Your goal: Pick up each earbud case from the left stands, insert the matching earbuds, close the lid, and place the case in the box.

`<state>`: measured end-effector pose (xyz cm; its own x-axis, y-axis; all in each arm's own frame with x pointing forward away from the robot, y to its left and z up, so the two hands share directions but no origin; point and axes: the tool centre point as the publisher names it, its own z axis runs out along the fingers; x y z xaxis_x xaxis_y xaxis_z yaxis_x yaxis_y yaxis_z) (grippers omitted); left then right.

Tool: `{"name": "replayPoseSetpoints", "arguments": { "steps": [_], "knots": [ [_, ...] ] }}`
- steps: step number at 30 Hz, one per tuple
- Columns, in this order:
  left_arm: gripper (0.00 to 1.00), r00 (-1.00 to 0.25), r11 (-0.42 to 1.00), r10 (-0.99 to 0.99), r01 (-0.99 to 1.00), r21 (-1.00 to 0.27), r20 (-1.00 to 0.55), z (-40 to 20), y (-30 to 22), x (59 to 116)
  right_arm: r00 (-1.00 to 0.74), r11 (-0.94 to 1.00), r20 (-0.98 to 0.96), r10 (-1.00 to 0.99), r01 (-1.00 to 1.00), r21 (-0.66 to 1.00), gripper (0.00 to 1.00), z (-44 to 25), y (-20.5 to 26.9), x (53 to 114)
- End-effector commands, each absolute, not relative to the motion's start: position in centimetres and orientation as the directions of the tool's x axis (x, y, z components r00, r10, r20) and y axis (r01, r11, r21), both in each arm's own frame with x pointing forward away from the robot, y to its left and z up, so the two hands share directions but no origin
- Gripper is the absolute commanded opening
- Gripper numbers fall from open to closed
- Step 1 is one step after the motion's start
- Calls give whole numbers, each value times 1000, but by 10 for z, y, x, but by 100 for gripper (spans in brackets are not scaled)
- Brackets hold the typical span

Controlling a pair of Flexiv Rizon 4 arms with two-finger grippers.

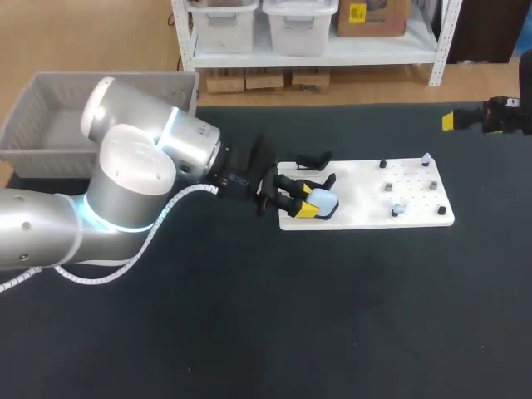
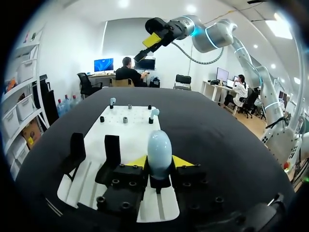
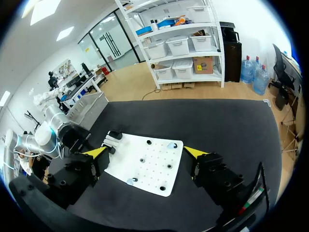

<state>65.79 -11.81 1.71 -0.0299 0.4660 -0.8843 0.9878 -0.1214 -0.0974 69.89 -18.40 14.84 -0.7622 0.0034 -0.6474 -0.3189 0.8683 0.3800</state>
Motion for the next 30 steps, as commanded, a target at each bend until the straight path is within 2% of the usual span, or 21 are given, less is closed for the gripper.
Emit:
{"name": "replayPoseSetpoints", "arguments": {
  "steps": [1, 12, 19, 30],
  "knots": [
    [0, -9, -122, 450, 990, -72, -893, 28, -115, 651, -762, 869, -647, 3, -318, 379, 100, 149, -184, 699],
    [0, 55, -91, 307, 995, 28, -950, 88, -100, 644, -762, 869, -647, 3, -318, 379, 100, 149, -184, 699],
    [0, 60, -128, 173, 991, 38, -983, 119, -103, 646, -762, 869, -647, 3, -318, 379, 100, 149, -184, 699],
    [0, 72, -161, 66, 985, 61, -995, 149, -105, 647, -762, 869, -647, 3, -318, 379, 100, 149, -184, 699]
  ]
}}
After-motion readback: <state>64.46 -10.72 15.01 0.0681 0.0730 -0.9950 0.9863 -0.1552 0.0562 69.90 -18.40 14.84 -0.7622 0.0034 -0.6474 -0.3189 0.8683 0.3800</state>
